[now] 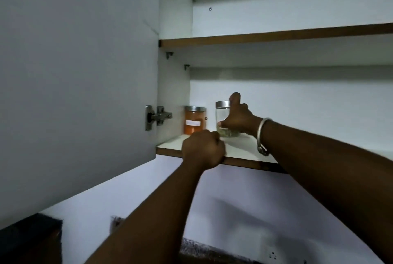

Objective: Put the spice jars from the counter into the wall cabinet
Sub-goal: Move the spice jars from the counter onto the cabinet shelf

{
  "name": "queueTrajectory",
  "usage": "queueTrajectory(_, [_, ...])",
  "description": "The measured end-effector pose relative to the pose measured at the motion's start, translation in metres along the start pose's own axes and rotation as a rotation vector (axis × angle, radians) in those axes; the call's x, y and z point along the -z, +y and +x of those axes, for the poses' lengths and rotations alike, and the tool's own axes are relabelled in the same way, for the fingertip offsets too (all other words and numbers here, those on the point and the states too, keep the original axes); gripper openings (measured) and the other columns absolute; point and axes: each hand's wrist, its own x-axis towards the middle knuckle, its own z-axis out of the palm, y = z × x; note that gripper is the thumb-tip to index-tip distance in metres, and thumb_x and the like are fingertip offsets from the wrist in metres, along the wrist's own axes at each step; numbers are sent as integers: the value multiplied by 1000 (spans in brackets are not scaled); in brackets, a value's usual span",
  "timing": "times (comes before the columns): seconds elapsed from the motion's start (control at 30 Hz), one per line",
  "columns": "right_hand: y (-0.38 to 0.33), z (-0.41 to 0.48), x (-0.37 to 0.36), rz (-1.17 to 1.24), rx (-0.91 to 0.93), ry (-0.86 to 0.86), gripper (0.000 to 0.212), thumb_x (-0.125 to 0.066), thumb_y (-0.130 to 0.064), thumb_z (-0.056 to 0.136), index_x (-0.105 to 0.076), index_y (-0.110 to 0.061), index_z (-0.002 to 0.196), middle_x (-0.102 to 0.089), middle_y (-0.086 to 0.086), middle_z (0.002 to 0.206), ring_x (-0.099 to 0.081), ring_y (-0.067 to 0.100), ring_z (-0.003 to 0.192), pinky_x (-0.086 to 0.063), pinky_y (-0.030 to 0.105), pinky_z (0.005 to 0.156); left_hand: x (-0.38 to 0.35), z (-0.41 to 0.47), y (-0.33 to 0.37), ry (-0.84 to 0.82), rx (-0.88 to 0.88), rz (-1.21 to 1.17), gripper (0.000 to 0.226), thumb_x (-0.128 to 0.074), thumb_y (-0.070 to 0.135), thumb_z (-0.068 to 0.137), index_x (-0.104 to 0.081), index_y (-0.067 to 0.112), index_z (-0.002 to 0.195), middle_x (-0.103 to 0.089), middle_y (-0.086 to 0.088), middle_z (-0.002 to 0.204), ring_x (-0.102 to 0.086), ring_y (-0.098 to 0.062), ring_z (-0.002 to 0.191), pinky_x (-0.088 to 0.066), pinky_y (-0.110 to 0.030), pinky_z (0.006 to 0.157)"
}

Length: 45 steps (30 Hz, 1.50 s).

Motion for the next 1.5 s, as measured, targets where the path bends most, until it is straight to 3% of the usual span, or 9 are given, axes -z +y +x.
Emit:
queueTrajectory(0.5, [26, 75, -64, 17, -60, -54, 91, -85, -22, 79, -20, -13, 142, -56, 22, 120, -61, 39, 107, -48, 41, 83, -9, 8, 4, 2, -25, 8, 34, -43, 41, 94, -71, 24, 106, -70, -5, 108, -64, -29, 99, -38, -34, 67])
queueTrajectory(0.63, [17, 58, -62, 346, -176, -132, 109, -77, -38, 89, 0, -15, 162, -46, 27, 149, -53, 43, 131, -46, 45, 105, -5, 6, 4, 22, -58, -15, 32, -43, 41, 95, -70, 25, 103, -72, -5, 104, -66, -29, 97, -38, -34, 67])
queueTrajectory(0.73, [14, 39, -32, 401, -308, -199, 119, -78, -31, 90, 16, -17, 161, -29, 25, 163, -50, 40, 137, -53, 43, 97, -4, 3, 6, 33, -105, -3, 32, -42, 39, 94, -71, 26, 98, -73, -6, 103, -66, -31, 97, -39, -34, 68])
queueTrajectory(0.83, [16, 11, 2, 154, -388, -402, 67, -74, -37, 91, -45, -8, 144, -57, 29, 132, -62, 38, 105, -53, 46, 100, -3, 1, 6, 39, -82, 1, 35, -40, 37, 94, -73, 25, 96, -74, -5, 99, -67, -32, 93, -41, -34, 67])
queueTrajectory(0.93, [16, -39, 19, 58, -318, -501, 21, -64, -28, 99, -58, -10, 90, -56, 11, 93, -48, 19, 72, -46, 29, 70, 2, -4, 7, 11, -72, -24, 36, -40, 35, 94, -73, 24, 97, -75, -5, 102, -68, -34, 97, -43, -33, 70])
queueTrajectory(1.0, [10, -77, 22, -122, -154, -479, 15, -59, -21, 101, -63, -13, 89, -60, 11, 97, -52, 17, 78, -41, 28, 68, 9, -13, 9, -6, -82, -38, 35, -41, 36, 98, -73, 20, 99, -74, -9, 109, -66, -37, 104, -38, -33, 73])
queueTrajectory(1.17, [-1, -180, 10, -466, 115, -334, 47, -36, -36, 110, -56, -5, 138, -55, 26, 144, -56, 36, 128, -40, 38, 104, 22, -72, 15, -92, -188, -90, 39, -43, 38, 106, -75, 16, 114, -71, -16, 124, -61, -37, 121, -46, -40, 95])
queueTrajectory(1.33, [1, -268, -18, -316, 232, -27, 38, -40, -35, 95, -62, -7, 109, -65, 20, 105, -62, 35, 99, -50, 44, 85, 18, -168, 15, -13, -354, -378, 36, -38, 23, 109, -67, 6, 123, -74, -9, 117, -67, -23, 110, -50, -37, 91])
queueTrajectory(1.5, [18, -397, -97, -98, 113, -225, 37, -51, -23, 89, -66, -3, 116, -68, 23, 115, -64, 40, 107, -52, 42, 89, -13, -328, 3, -197, -55, -481, 40, -49, 15, 102, -60, -4, 136, -66, -20, 135, -62, -31, 127, -45, -36, 107])
